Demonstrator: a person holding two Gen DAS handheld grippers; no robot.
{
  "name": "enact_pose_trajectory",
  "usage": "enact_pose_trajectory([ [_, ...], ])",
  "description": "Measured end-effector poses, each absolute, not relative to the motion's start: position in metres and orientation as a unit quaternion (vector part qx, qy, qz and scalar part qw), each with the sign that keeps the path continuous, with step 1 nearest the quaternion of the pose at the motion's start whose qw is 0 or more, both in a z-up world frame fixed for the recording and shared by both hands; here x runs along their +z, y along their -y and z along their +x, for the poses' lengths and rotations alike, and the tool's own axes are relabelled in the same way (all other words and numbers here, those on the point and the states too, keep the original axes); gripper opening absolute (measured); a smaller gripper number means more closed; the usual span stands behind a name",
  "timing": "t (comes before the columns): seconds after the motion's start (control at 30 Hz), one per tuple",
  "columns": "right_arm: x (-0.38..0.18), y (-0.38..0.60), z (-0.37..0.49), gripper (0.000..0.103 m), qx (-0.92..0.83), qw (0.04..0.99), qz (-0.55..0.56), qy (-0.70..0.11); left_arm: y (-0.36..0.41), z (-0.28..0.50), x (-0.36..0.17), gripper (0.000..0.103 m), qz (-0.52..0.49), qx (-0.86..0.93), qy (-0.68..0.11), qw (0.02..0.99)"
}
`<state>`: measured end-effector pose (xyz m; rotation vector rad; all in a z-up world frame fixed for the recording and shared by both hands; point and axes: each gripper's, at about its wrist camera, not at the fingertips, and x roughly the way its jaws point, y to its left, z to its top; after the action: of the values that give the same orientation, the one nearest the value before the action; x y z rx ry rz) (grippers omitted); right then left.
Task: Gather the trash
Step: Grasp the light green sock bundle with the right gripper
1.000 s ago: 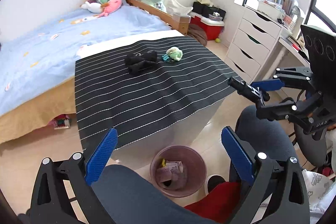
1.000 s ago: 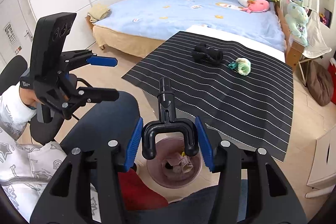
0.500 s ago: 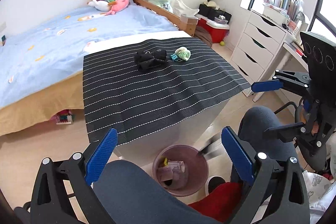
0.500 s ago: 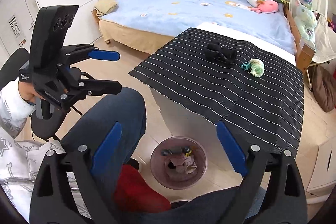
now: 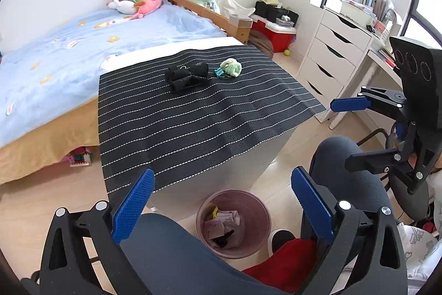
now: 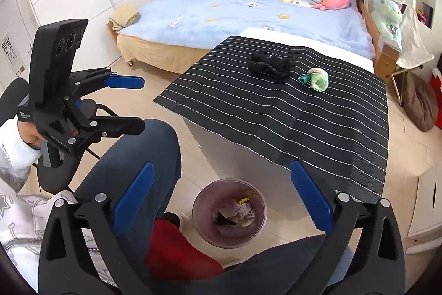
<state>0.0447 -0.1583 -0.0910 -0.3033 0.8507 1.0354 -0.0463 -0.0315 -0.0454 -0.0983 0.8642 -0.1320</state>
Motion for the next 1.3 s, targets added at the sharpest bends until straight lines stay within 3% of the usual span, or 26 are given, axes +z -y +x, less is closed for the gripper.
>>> enact_pose_trajectory([
  [0.77, -0.071, 0.153, 0.151, 0.098, 0.427, 0.803, -0.116, -0.399, 0.022, -0.004, -0.036, 0.095, -0.050, -0.069, -0.410, 0.908],
  [1.3, -0.117, 0.099, 0.247, 0.098, 0.389, 0.787, -0.159, -0.452, 0.010, 0.010, -0.047, 0.095, -0.065, -0.056, -0.422, 0.902],
])
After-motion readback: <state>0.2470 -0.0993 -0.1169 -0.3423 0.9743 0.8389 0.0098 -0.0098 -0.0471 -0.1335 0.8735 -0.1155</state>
